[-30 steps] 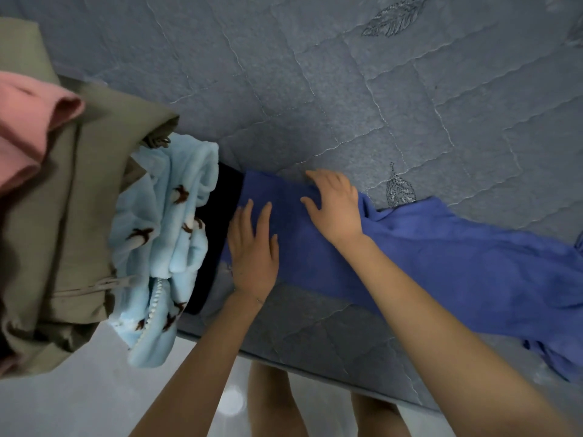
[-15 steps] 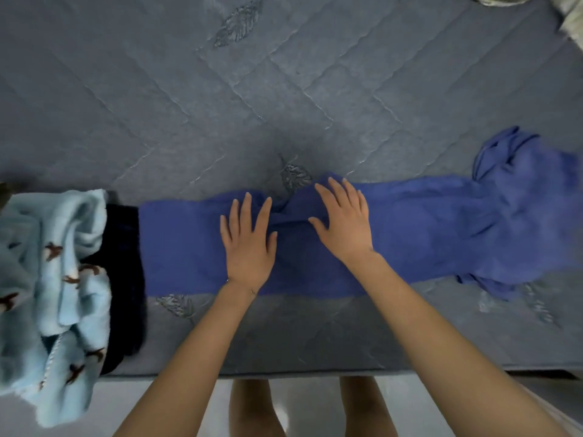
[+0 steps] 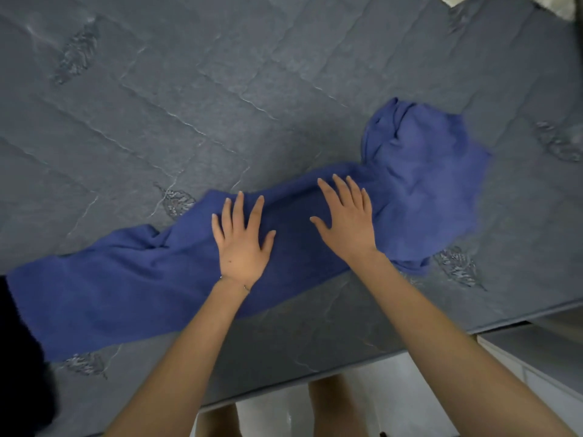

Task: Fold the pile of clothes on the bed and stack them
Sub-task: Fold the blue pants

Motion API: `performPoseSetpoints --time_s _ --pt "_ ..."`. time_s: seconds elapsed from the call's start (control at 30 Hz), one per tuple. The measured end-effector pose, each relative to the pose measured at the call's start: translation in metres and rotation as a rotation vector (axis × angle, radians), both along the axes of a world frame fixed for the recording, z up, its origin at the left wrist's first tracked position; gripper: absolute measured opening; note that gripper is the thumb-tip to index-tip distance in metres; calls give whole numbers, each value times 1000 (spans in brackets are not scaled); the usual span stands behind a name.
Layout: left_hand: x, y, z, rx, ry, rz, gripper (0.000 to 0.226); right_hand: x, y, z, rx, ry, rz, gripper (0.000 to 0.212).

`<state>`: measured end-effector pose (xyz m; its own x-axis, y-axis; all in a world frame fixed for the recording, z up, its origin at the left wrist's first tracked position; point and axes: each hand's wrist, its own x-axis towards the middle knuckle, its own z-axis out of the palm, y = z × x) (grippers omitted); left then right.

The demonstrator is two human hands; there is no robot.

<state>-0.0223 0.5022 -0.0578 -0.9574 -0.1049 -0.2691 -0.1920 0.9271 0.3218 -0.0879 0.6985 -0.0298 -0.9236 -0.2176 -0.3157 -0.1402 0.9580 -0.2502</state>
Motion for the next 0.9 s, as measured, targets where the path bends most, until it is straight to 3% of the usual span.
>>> performPoseSetpoints --time_s 0.23,0.4,0.53,0.67,0.77,0.9 --pt "-37 64 -13 22 0 -93 62 -28 64 -9 -34 -34 -118 73" --pt "-50 92 -18 17 17 -149 60 -46 81 -24 -185 -92 -198 72" --pt "-53 103 -18 49 37 -193 56 -53 82 -31 -371 -113 -422 73" --pt "-51 117 -16 103 17 -189 53 -59 89 -35 -335 -149 -642 70" --pt "-52 129 -15 113 3 -211 51 -61 98 -38 -319 -215 -689 59" --pt "-56 143 -14 129 -60 -214 55 -59 104 -39 -494 -263 -655 26"
